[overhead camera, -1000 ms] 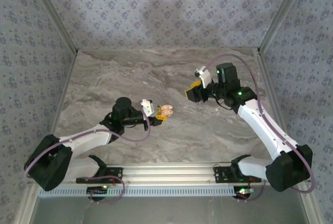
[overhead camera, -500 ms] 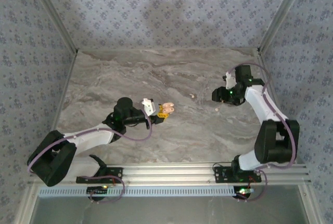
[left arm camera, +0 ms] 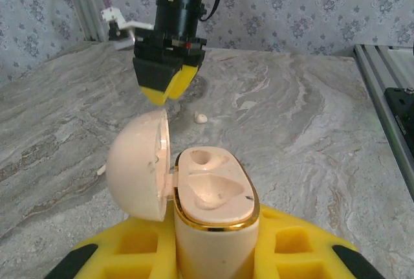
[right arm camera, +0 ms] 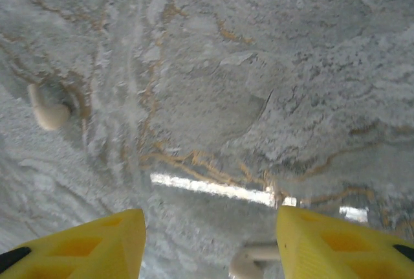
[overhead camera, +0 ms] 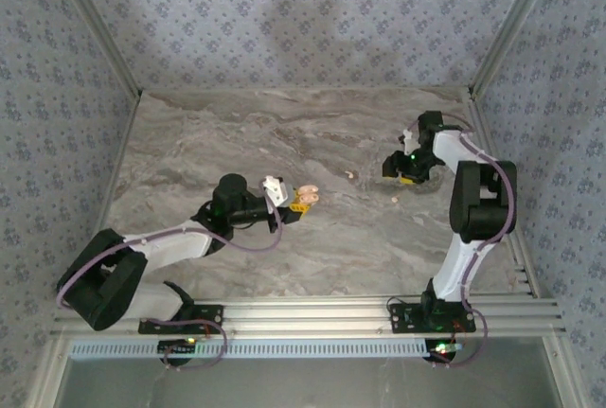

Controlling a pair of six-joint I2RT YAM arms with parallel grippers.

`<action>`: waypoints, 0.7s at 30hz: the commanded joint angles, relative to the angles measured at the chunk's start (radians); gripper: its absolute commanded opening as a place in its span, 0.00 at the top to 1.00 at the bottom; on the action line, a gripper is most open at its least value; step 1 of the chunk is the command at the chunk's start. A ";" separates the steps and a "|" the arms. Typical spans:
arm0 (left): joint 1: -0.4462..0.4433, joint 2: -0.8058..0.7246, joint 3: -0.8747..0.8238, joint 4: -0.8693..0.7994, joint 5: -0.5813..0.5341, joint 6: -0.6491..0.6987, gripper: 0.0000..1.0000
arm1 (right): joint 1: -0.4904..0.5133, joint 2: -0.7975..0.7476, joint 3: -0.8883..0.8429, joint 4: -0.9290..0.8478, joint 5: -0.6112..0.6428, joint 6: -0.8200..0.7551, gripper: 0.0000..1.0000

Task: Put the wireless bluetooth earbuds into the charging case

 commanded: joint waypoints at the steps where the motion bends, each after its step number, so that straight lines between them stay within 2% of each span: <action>1: -0.006 0.013 0.053 0.000 0.002 0.001 0.82 | -0.006 0.040 0.032 -0.030 0.010 -0.031 0.42; 9: -0.006 0.040 0.080 -0.007 0.007 -0.003 0.83 | -0.004 0.081 0.033 -0.057 0.002 -0.051 0.43; 21: -0.006 0.029 0.084 -0.033 0.009 -0.003 0.82 | 0.005 0.023 -0.012 -0.183 0.058 -0.078 0.45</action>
